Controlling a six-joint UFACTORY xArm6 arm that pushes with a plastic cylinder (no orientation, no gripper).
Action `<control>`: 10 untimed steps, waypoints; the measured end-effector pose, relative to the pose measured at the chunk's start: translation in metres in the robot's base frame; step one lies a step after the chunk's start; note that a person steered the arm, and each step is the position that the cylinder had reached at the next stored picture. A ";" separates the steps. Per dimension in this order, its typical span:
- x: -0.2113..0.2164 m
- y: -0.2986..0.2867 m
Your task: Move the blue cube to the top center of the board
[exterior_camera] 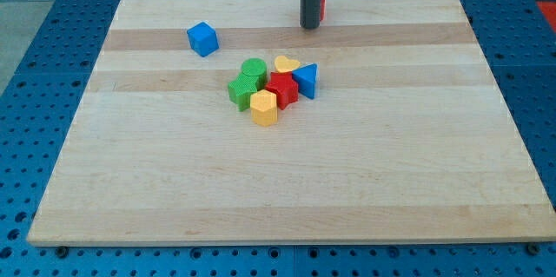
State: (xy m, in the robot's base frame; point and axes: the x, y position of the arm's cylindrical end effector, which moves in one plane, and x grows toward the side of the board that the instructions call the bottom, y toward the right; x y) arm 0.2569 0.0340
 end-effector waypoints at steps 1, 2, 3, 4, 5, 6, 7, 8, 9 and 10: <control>0.002 -0.002; 0.039 -0.045; 0.060 -0.111; 0.093 -0.158; 0.104 -0.191; 0.077 -0.225; 0.063 -0.197; 0.055 -0.154; 0.031 -0.123; 0.005 -0.109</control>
State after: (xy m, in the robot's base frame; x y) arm 0.2615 -0.0754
